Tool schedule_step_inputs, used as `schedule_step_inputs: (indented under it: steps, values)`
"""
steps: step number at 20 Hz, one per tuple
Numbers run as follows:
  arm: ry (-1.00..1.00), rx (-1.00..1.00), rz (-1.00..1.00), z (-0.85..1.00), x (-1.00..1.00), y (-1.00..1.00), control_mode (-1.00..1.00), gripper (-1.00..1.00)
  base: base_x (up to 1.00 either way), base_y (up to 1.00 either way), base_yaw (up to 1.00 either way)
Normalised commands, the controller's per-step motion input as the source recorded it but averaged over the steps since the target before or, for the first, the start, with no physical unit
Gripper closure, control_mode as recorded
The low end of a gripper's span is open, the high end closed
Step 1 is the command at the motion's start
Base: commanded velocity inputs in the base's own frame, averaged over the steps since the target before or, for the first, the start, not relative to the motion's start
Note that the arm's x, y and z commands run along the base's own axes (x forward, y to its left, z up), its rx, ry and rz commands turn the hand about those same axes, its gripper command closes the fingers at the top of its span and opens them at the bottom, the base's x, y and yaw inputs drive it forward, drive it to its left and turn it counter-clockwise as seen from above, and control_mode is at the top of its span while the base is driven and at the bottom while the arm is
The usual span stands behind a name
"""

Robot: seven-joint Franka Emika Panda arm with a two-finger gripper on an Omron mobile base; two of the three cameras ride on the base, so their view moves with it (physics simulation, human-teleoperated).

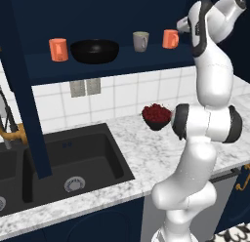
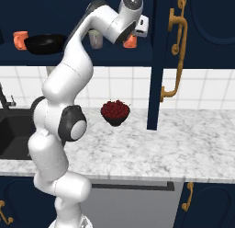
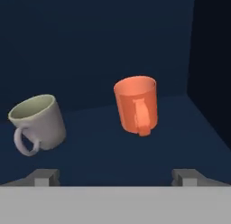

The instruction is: Gather all objects into one cabinet and sort the glasses and bowls to opposite sides.

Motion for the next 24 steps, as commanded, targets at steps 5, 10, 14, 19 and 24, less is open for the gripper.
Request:
schedule_step_inputs:
  steps: [5, 10, 14, 19, 24]
  values:
    - [0.06, -0.04, 0.08, 0.0, -1.0, 0.41, -1.0, -1.0, 0.0, 0.0, 0.0]
    - [0.01, -0.08, 0.06, -0.18, -1.0, 0.56, -1.0, -1.0, 0.0, 0.0, 0.0]
    - [0.0, -0.07, 0.03, -0.2, -1.0, 0.76, -1.0, -1.0, 0.0, 0.0, 0.0]
    - [0.0, -0.05, 0.0, -0.13, -1.0, 1.0, -1.0, -1.0, 0.0, 0.0, 0.0]
    - [0.0, 0.0, 0.0, -0.23, -0.97, 1.0, -1.0, -1.0, 0.0, 0.0, 0.0]
